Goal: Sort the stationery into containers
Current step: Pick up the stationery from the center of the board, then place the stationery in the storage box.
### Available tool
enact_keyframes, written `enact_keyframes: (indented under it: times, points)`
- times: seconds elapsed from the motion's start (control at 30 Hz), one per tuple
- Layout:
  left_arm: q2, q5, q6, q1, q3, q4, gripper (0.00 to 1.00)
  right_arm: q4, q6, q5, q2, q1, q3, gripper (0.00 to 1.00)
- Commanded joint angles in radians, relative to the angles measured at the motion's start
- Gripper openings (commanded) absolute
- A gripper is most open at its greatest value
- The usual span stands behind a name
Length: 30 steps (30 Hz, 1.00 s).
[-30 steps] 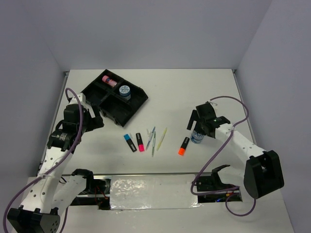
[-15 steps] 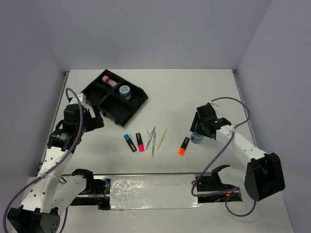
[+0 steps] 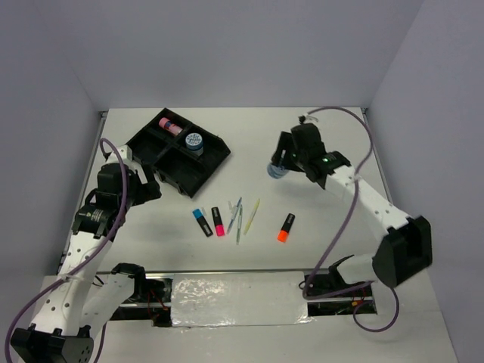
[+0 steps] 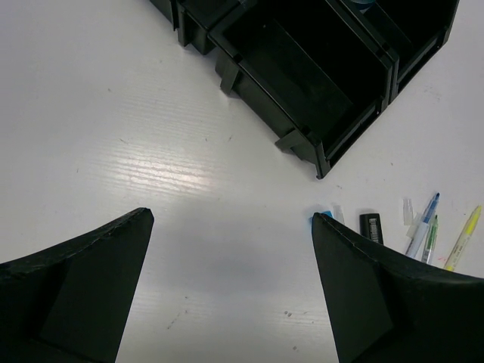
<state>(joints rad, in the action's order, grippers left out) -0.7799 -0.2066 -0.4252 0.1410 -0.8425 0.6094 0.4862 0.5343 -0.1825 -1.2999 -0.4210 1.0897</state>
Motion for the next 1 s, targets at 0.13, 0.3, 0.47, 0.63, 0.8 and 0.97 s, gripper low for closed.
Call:
enact_keyframes:
  times: [0.13,0.3,0.47,0.63,0.8,0.97]
  points:
    - [0.034,-0.016,-0.015,-0.004,-0.029,-0.02,0.99,-0.281,0.045,0.048,-0.413,-0.183,0.366,0.12]
    - [0.03,-0.014,-0.017,-0.003,-0.027,-0.02,0.99,-0.389,0.105,0.052,-0.591,-0.217,0.516,0.12]
    - [0.036,-0.004,-0.014,-0.001,-0.026,-0.025,0.99,-0.445,0.089,0.141,-0.717,-0.217,0.642,0.13]
    - [0.031,0.009,-0.01,-0.001,-0.024,-0.03,0.99,-0.465,0.076,0.176,-0.817,-0.225,0.697,0.13]
    - [0.037,0.021,-0.006,-0.001,-0.023,-0.031,0.99,-0.482,0.07,0.155,-0.838,-0.225,0.69,0.13]
    - [0.045,0.026,-0.004,-0.001,-0.023,-0.033,0.99,-0.436,0.05,0.141,-0.877,-0.225,0.748,0.32]
